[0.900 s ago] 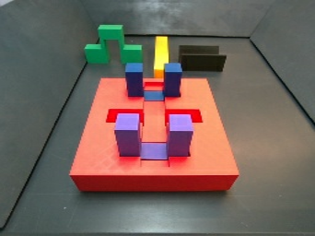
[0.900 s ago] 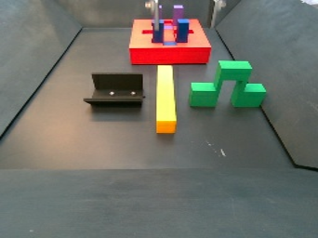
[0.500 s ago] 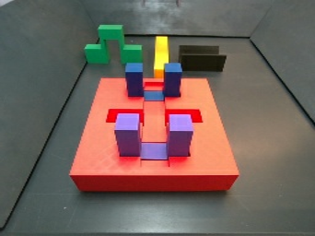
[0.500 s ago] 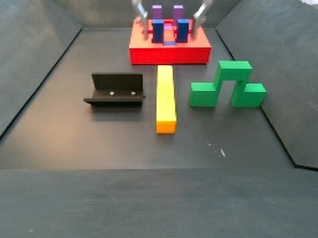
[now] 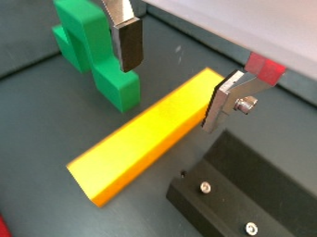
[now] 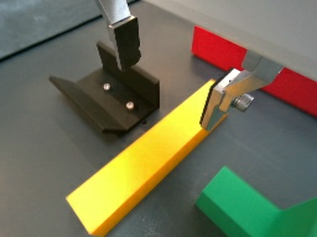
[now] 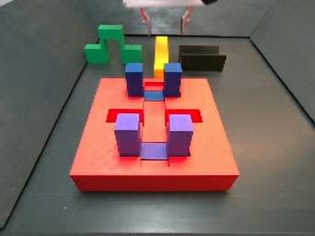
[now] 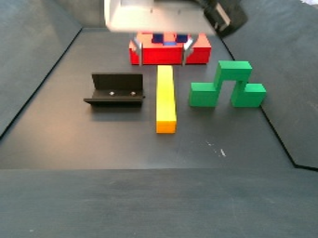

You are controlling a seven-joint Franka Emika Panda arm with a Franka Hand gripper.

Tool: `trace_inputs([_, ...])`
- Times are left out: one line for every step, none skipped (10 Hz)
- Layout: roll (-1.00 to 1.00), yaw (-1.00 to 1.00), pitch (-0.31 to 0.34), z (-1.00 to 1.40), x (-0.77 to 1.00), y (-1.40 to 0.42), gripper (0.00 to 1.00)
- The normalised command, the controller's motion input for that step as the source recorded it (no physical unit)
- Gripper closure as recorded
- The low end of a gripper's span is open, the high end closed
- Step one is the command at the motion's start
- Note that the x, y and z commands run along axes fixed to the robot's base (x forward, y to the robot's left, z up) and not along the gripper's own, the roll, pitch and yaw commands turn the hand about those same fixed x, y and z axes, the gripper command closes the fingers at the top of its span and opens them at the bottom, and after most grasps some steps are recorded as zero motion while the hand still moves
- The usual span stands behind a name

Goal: Pick up the yellow object. Move up. Move to above the board. Insert the yellow object.
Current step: Pick up the yellow object.

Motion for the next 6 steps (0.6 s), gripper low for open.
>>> trace_inputs([0.05, 0.07, -0.101, -0.62, 0.22, 0.0, 0.0])
trace_inputs([0.09, 0.09, -0.086, -0.59, 0.17, 0.02, 0.0])
trace_inputs([0.1, 0.08, -0.093, -0.55, 0.04, 0.05, 0.0])
trace_inputs([0.08, 0.02, -0.073, -0.44, 0.0, 0.07, 0.0])
trace_inputs([0.0, 0.0, -0.026, -0.25, -0.21, 0.07, 0.0])
trace_inputs([0.0, -0.05, -0.026, -0.08, -0.4, 0.09, 0.0])
